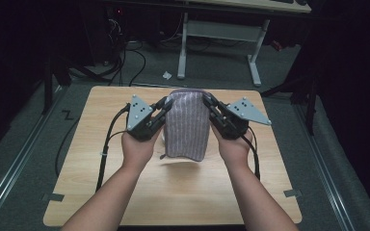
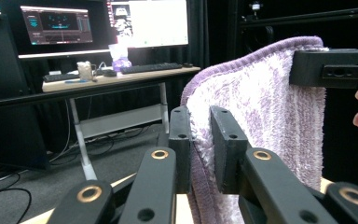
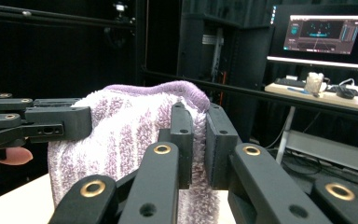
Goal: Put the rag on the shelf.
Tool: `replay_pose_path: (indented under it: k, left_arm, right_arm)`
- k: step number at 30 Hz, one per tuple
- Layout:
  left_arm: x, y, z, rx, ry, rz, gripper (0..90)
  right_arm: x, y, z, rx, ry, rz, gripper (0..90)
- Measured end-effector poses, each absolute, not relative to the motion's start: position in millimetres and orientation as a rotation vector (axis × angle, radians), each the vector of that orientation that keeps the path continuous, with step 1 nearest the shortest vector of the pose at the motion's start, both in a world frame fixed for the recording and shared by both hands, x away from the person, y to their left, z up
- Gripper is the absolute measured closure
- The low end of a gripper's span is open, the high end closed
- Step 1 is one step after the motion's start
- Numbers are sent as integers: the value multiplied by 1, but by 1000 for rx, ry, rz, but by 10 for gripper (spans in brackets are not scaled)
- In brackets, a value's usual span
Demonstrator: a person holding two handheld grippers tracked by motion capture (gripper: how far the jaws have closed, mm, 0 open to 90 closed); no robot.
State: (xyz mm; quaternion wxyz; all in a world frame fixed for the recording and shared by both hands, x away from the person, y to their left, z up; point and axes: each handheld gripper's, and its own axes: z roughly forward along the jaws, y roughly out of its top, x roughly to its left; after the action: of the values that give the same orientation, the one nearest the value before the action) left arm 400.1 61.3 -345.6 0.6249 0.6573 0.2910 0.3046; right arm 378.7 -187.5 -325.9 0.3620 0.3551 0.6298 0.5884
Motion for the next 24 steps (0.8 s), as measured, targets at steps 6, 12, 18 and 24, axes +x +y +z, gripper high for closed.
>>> replay_pose_path:
  k: [6, 12, 18, 24]
  left_arm:
    - [421, 62, -343, 1488, 688, 696, 794]
    - [440, 59, -338, 1505, 702, 687, 793]
    - [464, 51, -329, 1527, 712, 687, 793]
    - [484, 46, -317, 1532, 711, 655, 793]
  right_arm:
    - [405, -187, -322, 944, 1616, 1517, 839]
    - [423, -189, -318, 970, 1611, 1509, 838]
    - [437, -194, -317, 988, 1599, 1509, 838]
    - [460, -203, -310, 1028, 1598, 1519, 838]
